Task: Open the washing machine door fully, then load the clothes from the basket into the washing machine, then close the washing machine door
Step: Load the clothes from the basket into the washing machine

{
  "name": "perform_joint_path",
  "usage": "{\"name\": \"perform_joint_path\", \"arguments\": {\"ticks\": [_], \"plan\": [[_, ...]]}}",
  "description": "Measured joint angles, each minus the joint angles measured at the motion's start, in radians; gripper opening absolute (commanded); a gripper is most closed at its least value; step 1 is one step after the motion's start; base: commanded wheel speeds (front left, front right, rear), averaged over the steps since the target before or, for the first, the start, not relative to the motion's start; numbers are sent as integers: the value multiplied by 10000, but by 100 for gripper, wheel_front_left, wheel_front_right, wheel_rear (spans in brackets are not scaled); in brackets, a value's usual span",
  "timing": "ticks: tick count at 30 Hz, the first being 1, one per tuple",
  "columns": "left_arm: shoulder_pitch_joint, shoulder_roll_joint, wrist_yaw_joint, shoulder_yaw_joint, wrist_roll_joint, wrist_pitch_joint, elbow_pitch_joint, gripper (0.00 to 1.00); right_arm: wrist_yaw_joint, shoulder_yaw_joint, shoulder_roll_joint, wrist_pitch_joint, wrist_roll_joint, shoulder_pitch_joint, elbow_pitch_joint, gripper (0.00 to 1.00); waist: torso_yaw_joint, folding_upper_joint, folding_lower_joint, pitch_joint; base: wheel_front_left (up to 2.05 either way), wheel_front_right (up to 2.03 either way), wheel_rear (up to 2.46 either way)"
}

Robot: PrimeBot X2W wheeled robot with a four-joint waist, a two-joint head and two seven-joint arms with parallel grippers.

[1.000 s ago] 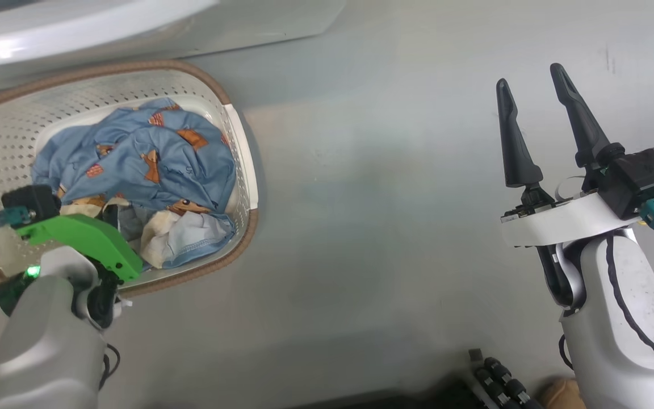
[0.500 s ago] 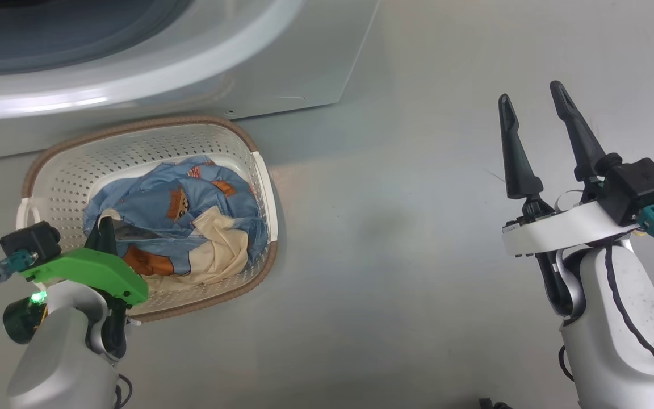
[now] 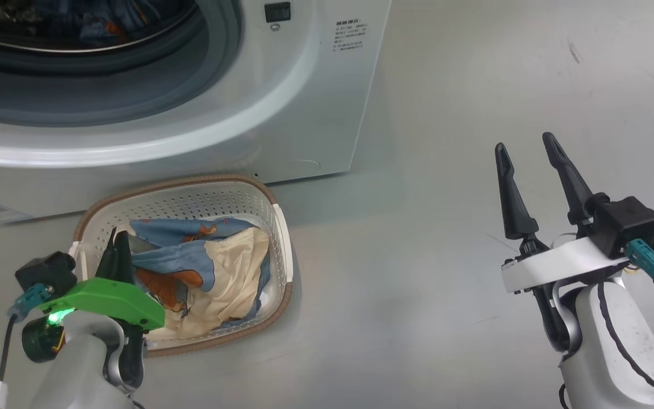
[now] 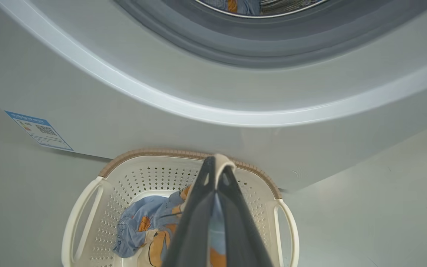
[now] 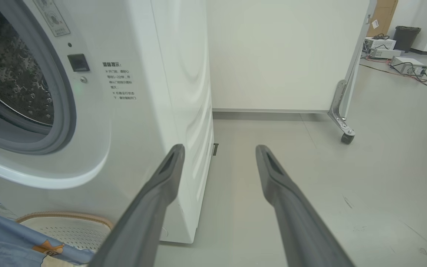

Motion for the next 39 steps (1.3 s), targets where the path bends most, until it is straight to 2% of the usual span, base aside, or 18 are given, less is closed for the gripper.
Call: {"name": "perform_joint_path", "arguments": {"ticks": [8, 10, 16, 29, 33, 39], "plan": [[774, 140, 2, 213, 491, -27, -744, 0, 0, -27, 15, 0, 2, 661, 171, 100, 43, 0, 0, -1008, 0, 0, 0], [1005, 190, 52, 504, 828, -27, -1446, 0, 0, -52, 31, 0, 33, 866, 215, 100, 56, 0, 0, -1439, 0, 0, 0], [1817, 155, 328, 936, 1235, -27, -2357, 0, 0, -10, 69, 0, 92, 1303, 295, 100, 55, 0, 0, -2300, 0, 0, 0], [4089, -138, 828, 1177, 1701, -27, -3754, 0, 0, 36, 48, 0, 194, 2675, 487, 100, -42, 0, -1, -4109, 0, 0, 0], [4535, -192, 1091, 1189, 1776, -27, -4192, 0, 0, 73, -69, 0, 194, 2852, 456, 100, -52, 0, 0, -4495, 0, 0, 0], [5090, -263, 1250, 1179, 1848, -27, -4771, 0, 0, 157, -79, 0, 194, 2905, 337, 100, -13, 0, 0, -4804, 0, 0, 0]]}}
